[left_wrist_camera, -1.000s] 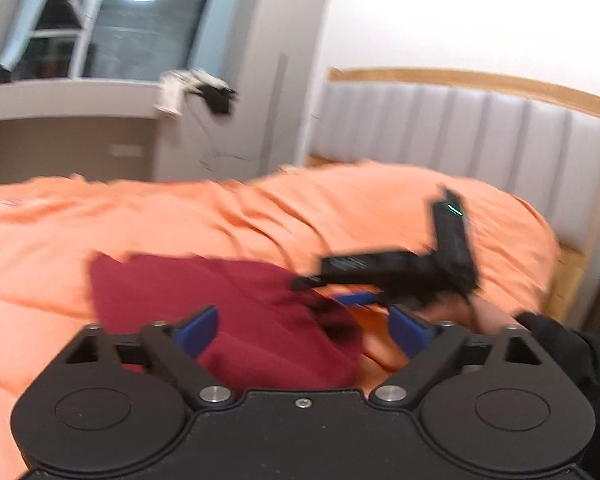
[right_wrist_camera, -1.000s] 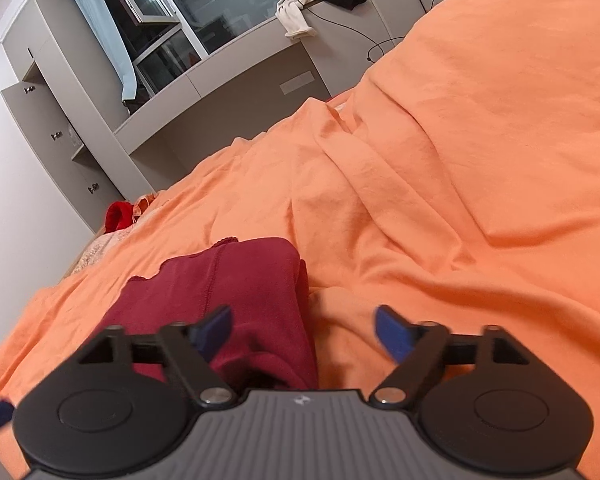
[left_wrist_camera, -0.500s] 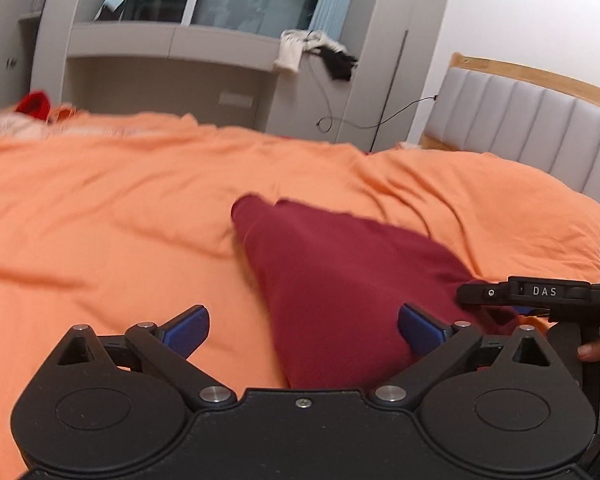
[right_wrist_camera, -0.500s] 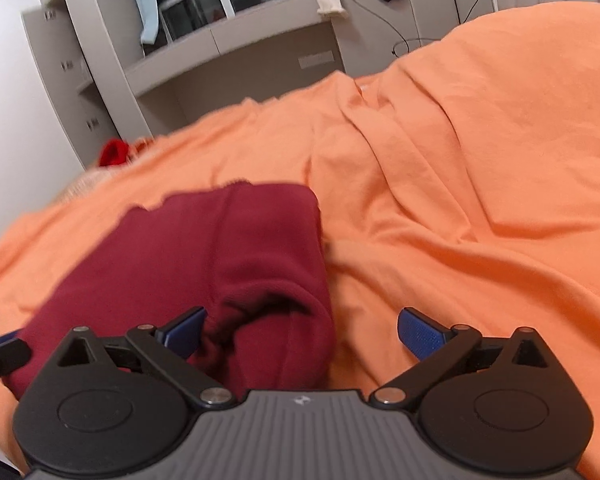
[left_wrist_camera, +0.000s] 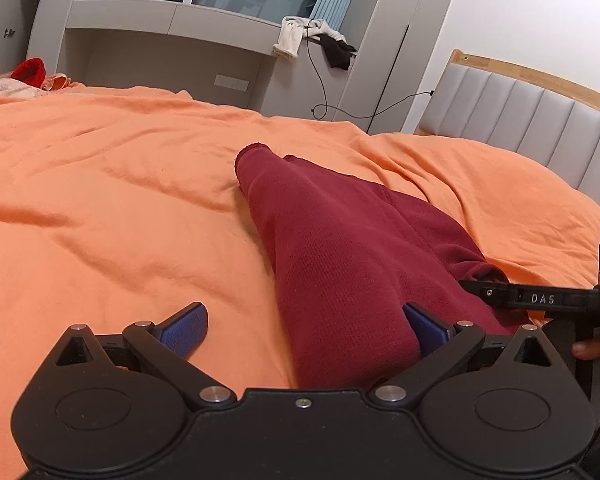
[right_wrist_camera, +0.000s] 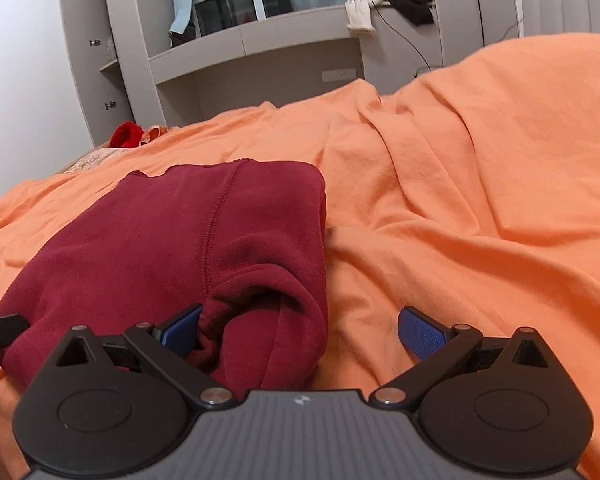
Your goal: Fold small clothes
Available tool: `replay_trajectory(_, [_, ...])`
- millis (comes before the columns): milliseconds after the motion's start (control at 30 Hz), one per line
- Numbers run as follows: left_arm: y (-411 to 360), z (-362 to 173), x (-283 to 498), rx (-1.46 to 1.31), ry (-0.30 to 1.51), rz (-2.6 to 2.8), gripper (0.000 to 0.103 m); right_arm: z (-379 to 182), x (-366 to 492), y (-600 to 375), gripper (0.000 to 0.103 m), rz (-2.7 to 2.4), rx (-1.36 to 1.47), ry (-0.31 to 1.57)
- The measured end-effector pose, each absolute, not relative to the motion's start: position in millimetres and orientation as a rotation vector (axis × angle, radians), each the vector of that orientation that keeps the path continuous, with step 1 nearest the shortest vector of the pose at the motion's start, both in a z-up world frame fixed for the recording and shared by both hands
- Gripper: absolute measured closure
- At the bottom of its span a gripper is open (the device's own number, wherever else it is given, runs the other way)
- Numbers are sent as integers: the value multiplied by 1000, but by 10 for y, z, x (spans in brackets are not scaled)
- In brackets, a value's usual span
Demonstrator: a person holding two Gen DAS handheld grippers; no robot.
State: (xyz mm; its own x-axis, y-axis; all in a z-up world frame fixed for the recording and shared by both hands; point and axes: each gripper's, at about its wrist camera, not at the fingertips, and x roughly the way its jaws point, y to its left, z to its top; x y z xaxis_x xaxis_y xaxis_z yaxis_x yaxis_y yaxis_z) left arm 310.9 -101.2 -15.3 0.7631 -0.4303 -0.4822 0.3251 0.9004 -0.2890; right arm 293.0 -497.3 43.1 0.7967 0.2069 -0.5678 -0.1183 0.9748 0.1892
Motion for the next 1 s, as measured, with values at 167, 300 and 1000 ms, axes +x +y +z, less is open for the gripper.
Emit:
replay_trajectory(167, [-1008, -172, 3064, -194, 556, -414, 0, 437, 2922, -4987, 0, 173, 154, 625])
replay_trajectory(300, [-1003, -152, 3039, -195, 551, -409, 0, 458, 2916, -4957, 0, 153, 163, 628])
replay_trajectory(1000, [-1090, 5, 2927, -194, 560, -338, 0, 438, 2839, -4900, 0, 65, 237, 615])
